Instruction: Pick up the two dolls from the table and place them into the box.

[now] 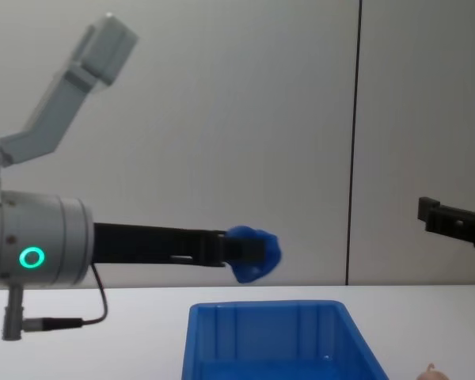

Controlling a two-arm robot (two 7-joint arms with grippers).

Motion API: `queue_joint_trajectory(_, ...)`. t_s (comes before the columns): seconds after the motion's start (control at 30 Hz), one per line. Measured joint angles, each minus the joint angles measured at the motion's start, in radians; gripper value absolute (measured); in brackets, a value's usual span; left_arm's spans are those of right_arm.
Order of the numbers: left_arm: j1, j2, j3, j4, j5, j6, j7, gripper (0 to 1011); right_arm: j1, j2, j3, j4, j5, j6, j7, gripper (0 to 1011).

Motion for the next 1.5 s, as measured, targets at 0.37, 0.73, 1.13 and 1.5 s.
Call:
queue_joint_trajectory(0.37,-0.039,-0.019,0.019,0.032,0.029,0.045,-0.084,519,0.000,0.000,0.000,0.000,0.000,0.000,0.000,1001)
queue_joint_trajectory(0.73,-0.038,-0.017,0.021,0.028,0.018,0.026,-0.063,888,0.000,0.000,0.000,0.000,0.000,0.000,0.000,1001)
queue_joint_trajectory(1.13,0.001,0.000,0.005,-0.015,-0.023,-0.073,0.077,1001,0.000,0.000,0.000,0.000,0.000,0.000,0.000,1001)
queue_joint_trajectory(1.5,0.056,0.030,-0.014,-0.078,-0.057,-0.132,0.236,1001,0.000,0.000,0.000,0.000,0.000,0.000,0.000,1001)
